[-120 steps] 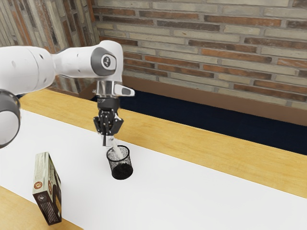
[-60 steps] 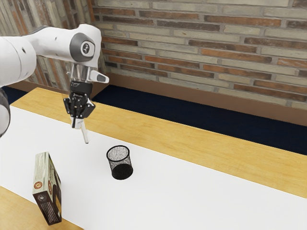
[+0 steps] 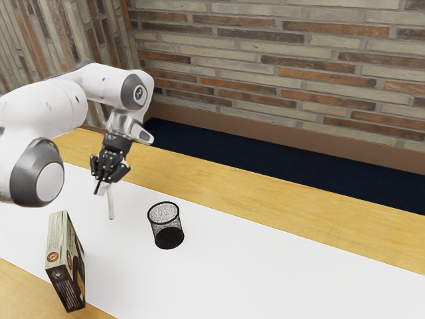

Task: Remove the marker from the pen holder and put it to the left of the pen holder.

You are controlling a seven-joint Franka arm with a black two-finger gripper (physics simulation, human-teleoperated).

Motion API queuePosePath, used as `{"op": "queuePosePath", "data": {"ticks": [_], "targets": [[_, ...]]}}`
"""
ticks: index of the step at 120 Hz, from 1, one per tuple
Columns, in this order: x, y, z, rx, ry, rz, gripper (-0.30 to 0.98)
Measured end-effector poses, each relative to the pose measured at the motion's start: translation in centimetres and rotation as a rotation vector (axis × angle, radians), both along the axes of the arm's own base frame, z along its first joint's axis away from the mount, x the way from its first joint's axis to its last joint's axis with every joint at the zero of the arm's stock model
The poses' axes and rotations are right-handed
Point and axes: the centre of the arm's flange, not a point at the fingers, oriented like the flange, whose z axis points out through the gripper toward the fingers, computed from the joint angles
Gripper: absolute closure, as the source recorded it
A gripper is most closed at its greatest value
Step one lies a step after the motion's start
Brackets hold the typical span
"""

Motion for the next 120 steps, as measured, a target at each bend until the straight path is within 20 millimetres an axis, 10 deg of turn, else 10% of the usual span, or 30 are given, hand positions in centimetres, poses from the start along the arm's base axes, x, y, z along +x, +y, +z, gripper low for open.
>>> {"op": "queuePosePath", "data": {"ticks": [45, 68, 96, 120], "targets": [[-2.0, 1.8, -6.0, -0.076, 0.246, 0.040, 0.75], [-1.7, 1.9, -5.5, -0.116, 0.212, 0.039, 0.35], [2.7, -3.1, 13.6, -0.119, -0.462, -0.115, 0.12], [-4.2, -10.5, 24.7, -0.170, -0.778, -0.255, 0.05]]}}
